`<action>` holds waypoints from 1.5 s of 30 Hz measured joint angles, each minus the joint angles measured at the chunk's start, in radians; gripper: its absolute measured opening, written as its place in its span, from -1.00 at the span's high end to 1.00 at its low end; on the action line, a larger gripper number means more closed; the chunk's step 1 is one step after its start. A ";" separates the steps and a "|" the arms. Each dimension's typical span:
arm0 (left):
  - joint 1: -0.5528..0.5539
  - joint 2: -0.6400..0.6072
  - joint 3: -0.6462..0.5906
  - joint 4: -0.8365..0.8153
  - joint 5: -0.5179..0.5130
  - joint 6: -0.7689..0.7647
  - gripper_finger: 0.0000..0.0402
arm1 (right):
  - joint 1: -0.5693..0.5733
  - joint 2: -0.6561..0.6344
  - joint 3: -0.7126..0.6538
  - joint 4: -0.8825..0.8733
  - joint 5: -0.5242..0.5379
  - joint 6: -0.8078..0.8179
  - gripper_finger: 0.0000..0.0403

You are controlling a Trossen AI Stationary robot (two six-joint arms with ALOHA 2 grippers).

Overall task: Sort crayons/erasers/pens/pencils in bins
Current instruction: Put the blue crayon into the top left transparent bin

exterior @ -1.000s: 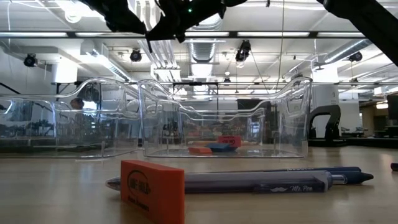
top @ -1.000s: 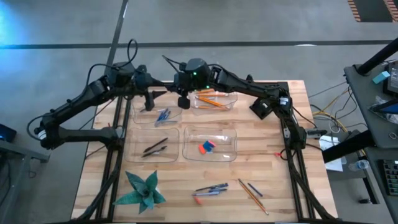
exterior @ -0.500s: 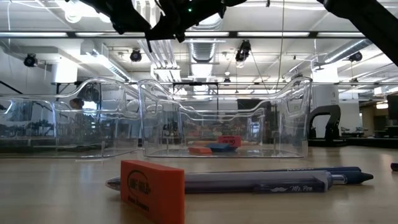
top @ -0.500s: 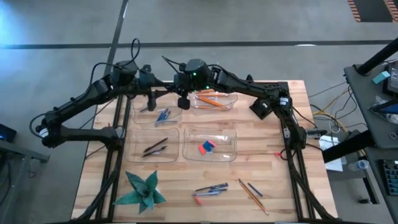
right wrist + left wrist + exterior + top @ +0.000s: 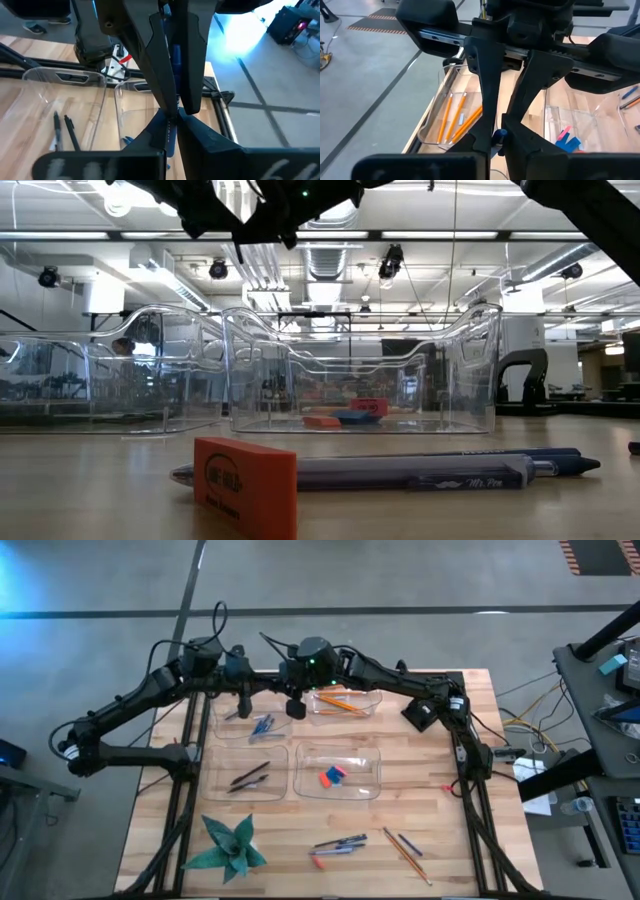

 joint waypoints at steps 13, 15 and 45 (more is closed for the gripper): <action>-0.001 0.000 -0.015 -0.007 0.019 -0.023 0.92 | -0.003 -0.039 0.002 -0.150 0.017 0.067 0.29; 0.006 0.006 -0.020 -0.025 0.019 -0.031 0.91 | -0.003 -0.073 0.002 -0.252 0.031 0.077 0.23; 0.071 0.397 -0.241 -0.296 -0.301 -0.084 0.93 | 0.432 -0.246 -0.214 -1.103 0.228 0.903 0.25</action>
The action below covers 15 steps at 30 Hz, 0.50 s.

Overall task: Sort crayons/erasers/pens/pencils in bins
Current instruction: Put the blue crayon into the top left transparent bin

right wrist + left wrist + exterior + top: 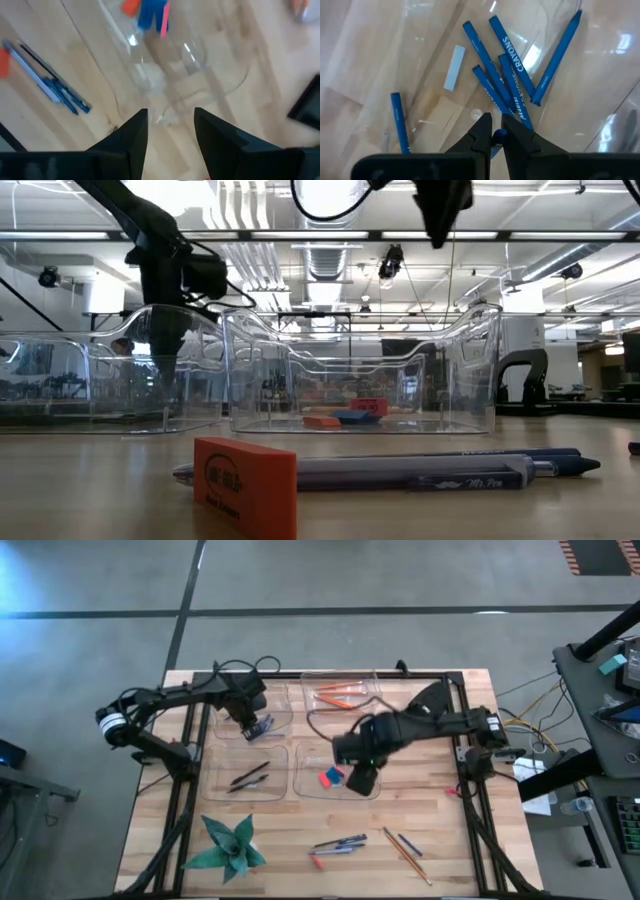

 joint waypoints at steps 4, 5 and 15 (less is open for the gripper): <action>0.000 -0.001 -0.033 0.041 0.000 0.000 0.93 | 0.062 -0.006 -0.083 0.000 -0.009 0.090 0.25; 0.000 -0.002 -0.041 0.059 0.000 0.000 0.93 | 0.077 -0.006 -0.103 0.000 -0.017 0.115 0.25; -0.001 -0.005 -0.078 0.172 0.001 0.004 0.87 | 0.213 -0.009 -0.336 0.011 -0.207 0.349 0.25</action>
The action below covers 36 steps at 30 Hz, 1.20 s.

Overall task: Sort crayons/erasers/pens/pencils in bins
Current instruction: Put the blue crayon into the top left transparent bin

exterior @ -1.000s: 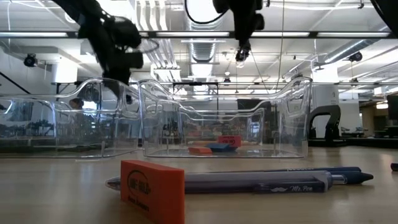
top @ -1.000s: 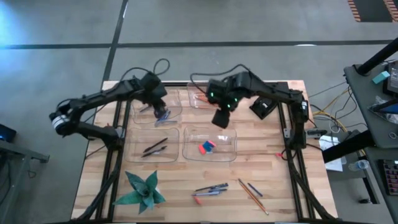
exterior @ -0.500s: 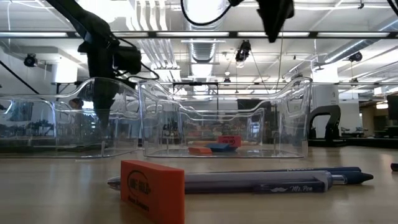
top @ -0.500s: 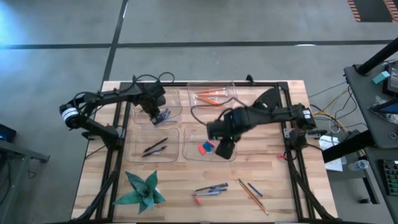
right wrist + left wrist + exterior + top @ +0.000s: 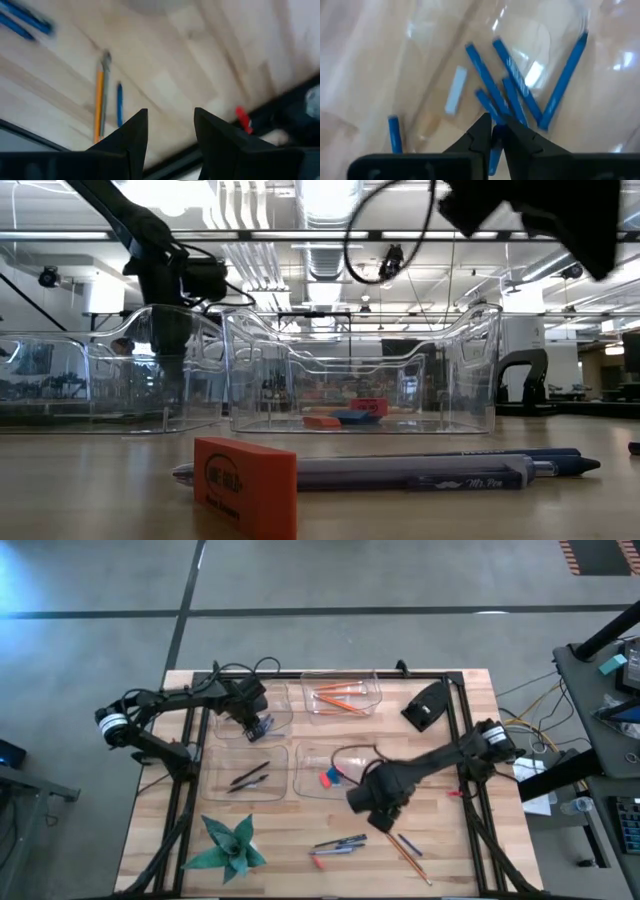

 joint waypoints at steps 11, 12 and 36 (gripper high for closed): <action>0.000 -0.002 0.004 0.081 -0.013 0.021 0.56 | 0.090 0.000 -0.257 0.077 -0.214 0.084 0.25; 0.000 -0.003 0.009 0.080 -0.013 0.021 0.54 | 0.100 0.000 -0.277 0.105 -0.229 0.085 0.25; -0.054 -0.623 0.169 0.078 0.120 -0.345 0.49 | 0.279 -0.044 -0.507 0.680 -0.155 0.363 0.25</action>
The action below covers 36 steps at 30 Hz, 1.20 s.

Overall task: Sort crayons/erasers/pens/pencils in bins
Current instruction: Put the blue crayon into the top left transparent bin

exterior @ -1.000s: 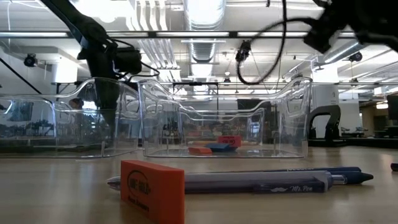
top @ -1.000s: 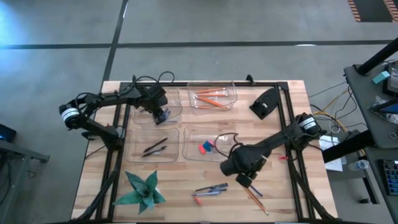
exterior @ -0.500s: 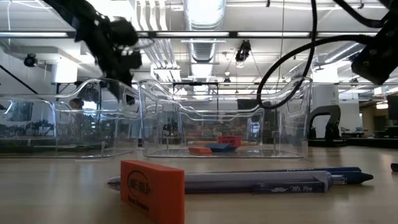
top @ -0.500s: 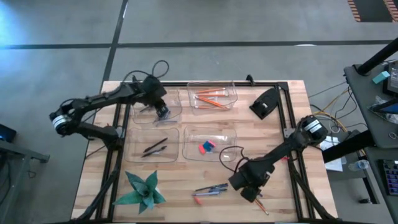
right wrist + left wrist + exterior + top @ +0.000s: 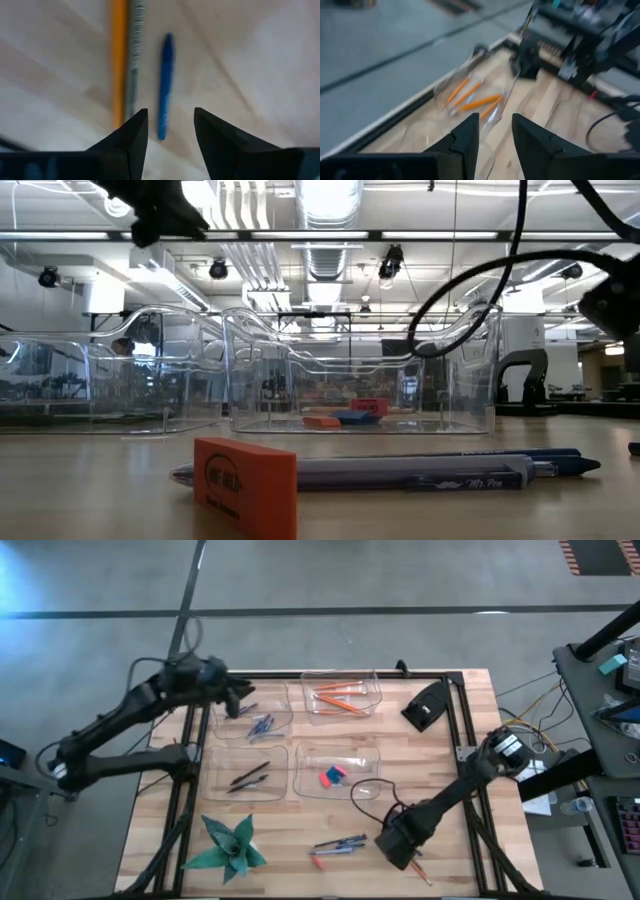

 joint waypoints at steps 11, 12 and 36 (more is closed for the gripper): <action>-0.014 -0.125 0.005 -0.008 -0.002 -0.104 0.49 | 0.006 -0.003 -0.075 0.040 0.046 -0.023 0.26; -0.014 -0.126 0.005 -0.008 -0.002 -0.105 0.49 | 0.007 -0.003 -0.076 0.044 0.051 -0.028 0.26; -0.013 -0.093 0.007 0.066 0.009 -0.156 0.49 | 0.039 -0.083 -0.078 0.048 -0.069 -0.268 0.92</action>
